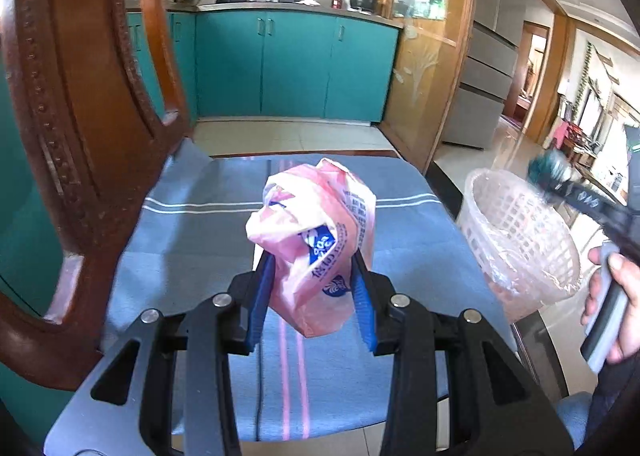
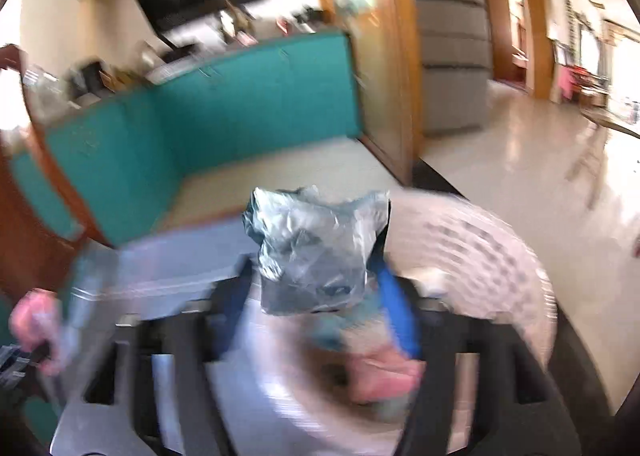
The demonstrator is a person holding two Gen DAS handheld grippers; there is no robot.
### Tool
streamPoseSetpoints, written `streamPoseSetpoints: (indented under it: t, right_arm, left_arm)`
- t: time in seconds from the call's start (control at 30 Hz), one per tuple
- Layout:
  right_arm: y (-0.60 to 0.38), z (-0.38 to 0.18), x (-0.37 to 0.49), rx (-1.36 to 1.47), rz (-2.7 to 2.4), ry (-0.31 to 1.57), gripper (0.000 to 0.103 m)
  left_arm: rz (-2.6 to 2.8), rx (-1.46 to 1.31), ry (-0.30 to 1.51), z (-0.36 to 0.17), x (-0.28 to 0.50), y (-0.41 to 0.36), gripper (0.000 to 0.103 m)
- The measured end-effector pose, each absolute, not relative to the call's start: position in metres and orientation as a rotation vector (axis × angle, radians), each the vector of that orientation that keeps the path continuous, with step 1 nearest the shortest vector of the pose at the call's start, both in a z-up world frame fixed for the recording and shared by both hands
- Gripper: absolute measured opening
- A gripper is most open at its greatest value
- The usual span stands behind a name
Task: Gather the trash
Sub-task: 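Carry the clear bag to the basket and open the right tool, then release the pink plastic bag into the basket with the left tool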
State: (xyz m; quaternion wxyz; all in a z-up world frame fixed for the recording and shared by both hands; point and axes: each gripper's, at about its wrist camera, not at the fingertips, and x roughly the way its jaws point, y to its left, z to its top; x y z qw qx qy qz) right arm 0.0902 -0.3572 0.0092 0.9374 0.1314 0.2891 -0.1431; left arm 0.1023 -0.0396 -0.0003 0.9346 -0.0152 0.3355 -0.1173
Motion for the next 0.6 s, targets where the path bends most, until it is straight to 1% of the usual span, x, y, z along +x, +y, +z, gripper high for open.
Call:
streamPoseSetpoints:
  t: [0.07,0.1,0.13,0.17,0.2,0.23,0.3,0.4,0.47,0.53,0.6]
  right_arm:
    - [-0.377,0.004,0.087,0.326,-0.342,0.592,0.071]
    - [-0.387,0.005,0.083,0.370,-0.357,0.575,0.072]
    - [-0.396,0.011,0.073,0.416,-0.375,0.525,0.075]
    - [-0.402,0.017,0.063,0.441,-0.403,0.468,0.079]
    - [-0.408,0.025,0.048,0.471,-0.456,0.378,0.088]
    - [-0.411,0.029,0.037,0.492,-0.482,0.320,0.093]
    - [-0.418,0.035,0.017,0.532,-0.519,0.213,0.094]
    - [-0.424,0.037,0.008,0.551,-0.529,0.178,0.094]
    - [-0.428,0.036,0.006,0.564,-0.523,0.184,0.094]
    - [-0.434,0.035,0.007,0.574,-0.506,0.195,0.094]
    - [-0.435,0.033,0.009,0.574,-0.491,0.215,0.094]
  left_arm:
    - [-0.285,-0.033,0.690,-0.001,0.103,-0.052,0.038]
    - [-0.303,-0.028,0.691,-0.002,0.103,-0.060,0.038]
    - [-0.326,-0.017,0.693,0.000,0.105,-0.071,0.038]
    - [-0.347,-0.009,0.691,0.002,0.107,-0.083,0.038]
    - [-0.375,-0.002,0.690,0.004,0.108,-0.095,0.038]
    - [-0.430,0.013,0.687,0.009,0.110,-0.117,0.038]
    - [-0.504,0.047,0.675,0.018,0.115,-0.156,0.038]
    - [-0.618,0.077,0.672,0.028,0.128,-0.221,0.039]
    - [-0.667,0.075,0.727,0.024,0.143,-0.254,0.045]
    - [-0.627,0.112,0.806,0.010,0.160,-0.274,0.078]
    - [-0.571,0.117,0.780,0.008,0.161,-0.266,0.080]
